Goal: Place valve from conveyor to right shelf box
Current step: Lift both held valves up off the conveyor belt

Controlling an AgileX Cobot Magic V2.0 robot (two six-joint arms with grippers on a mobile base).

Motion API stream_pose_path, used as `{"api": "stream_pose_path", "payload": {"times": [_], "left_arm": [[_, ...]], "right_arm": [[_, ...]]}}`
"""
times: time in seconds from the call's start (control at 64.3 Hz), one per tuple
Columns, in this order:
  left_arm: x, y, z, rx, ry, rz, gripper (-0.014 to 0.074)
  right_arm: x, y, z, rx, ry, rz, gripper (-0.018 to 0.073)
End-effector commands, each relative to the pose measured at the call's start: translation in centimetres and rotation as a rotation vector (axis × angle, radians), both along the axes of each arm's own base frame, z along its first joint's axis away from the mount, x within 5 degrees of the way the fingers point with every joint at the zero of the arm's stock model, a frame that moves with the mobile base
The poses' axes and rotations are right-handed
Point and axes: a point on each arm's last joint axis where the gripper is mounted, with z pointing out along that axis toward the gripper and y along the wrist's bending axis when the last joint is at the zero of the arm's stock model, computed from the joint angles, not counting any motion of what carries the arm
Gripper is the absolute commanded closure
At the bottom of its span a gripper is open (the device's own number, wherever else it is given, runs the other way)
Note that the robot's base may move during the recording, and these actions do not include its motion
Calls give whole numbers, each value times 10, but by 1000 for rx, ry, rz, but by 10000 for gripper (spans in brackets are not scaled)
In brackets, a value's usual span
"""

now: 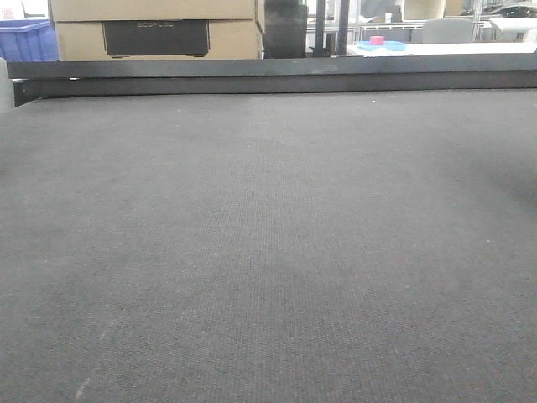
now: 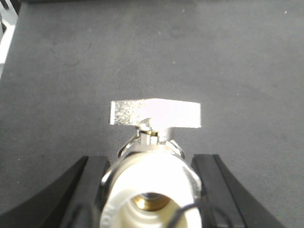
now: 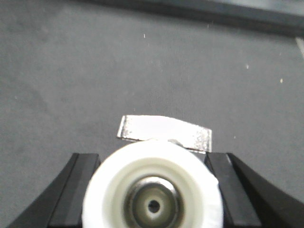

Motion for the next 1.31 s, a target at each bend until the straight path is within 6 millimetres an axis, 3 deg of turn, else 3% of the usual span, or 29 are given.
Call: {"api": "stream_pose_path", "payload": {"times": [0.0, 1.29], "left_arm": [[-3, -2, 8, -15, -62, -2, 708], [-3, -2, 8, -14, -63, -1, 708]], "right_arm": [[-5, -1, 14, 7, -107, -3, 713], [-2, -1, 20, 14, -180, -9, 713]]}}
